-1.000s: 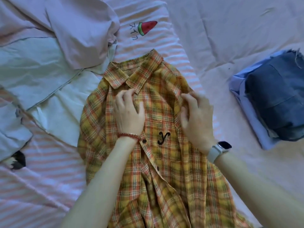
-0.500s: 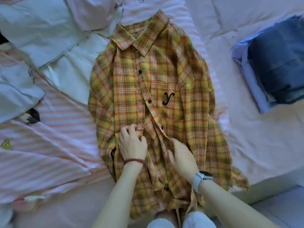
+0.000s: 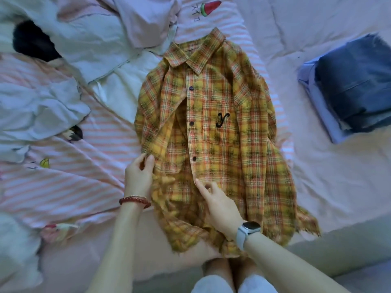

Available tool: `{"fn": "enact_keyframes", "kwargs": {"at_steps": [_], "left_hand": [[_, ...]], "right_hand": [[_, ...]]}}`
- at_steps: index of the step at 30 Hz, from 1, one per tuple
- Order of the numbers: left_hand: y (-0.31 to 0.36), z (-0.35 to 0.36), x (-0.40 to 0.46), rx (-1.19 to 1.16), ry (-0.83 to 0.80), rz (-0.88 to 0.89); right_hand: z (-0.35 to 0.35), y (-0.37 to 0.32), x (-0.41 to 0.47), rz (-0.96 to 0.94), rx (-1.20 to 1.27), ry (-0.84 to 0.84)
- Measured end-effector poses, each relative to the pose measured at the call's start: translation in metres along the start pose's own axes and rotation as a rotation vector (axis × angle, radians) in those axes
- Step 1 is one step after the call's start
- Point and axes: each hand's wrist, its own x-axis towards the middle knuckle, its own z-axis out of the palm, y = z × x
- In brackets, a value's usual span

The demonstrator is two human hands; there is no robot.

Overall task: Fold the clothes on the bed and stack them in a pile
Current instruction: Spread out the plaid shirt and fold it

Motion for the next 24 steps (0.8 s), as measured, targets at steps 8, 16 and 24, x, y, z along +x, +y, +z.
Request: {"fn": "enact_keyframes", "kwargs": {"at_steps": [8, 16, 24], "left_hand": [[0.028, 0.002, -0.019, -0.149, -0.043, 0.135], [-0.021, 0.04, -0.055, 0.53, -0.173, 0.161], [0.004, 0.081, -0.097, 0.442, -0.066, 0.398]], "right_hand": [[0.002, 0.016, -0.009, -0.007, 0.261, -0.23], [0.004, 0.039, -0.023, 0.214, 0.449, -0.045], [-0.061, 0.106, -0.071, 0.457, 0.682, 0.713]]}}
